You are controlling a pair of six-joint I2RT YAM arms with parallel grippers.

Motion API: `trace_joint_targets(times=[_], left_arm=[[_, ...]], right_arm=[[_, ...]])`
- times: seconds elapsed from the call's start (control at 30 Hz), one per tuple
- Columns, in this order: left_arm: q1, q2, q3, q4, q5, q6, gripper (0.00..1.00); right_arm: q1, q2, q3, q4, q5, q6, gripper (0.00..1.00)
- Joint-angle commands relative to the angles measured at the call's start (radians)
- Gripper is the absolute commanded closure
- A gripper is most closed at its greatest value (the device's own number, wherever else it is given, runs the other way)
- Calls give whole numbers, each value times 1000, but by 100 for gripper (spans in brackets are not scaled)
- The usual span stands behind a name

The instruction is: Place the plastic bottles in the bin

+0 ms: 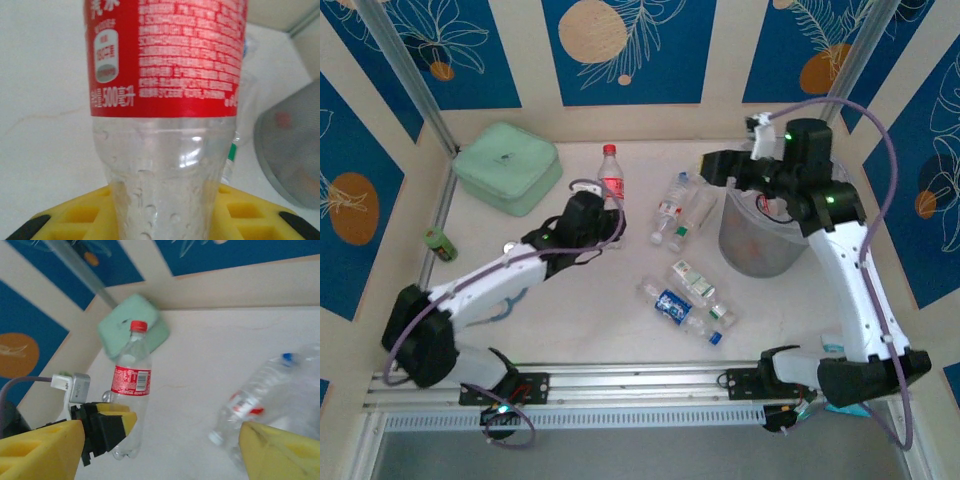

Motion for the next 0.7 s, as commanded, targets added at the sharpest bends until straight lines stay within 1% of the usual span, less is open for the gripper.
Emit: trace_joint_targets(times=[0.0, 0.1, 0.17, 0.3, 0.43, 0.57, 0.67], left_arm=[[3, -120, -101, 109, 65, 176, 100], [3, -212, -169, 138, 142, 215, 100], [3, -241, -196, 155, 192, 225, 100], [3, -258, -236, 212, 256, 225, 100], [3, -240, -258, 277, 318, 211, 100], [1, -215, -266, 336, 377, 197, 100], [2, -201, -259, 344, 400, 195, 100]], right_arm=[[91, 66, 54, -25, 2, -6, 20], [170, 123, 58, 24, -10, 11, 21], [205, 166, 66, 40, -18, 23, 21], [247, 248, 97, 46, -25, 43, 15], [270, 316, 122, 77, -85, 54, 12], [271, 366, 120, 111, -94, 78, 13], [262, 388, 113, 144, -119, 97, 20]])
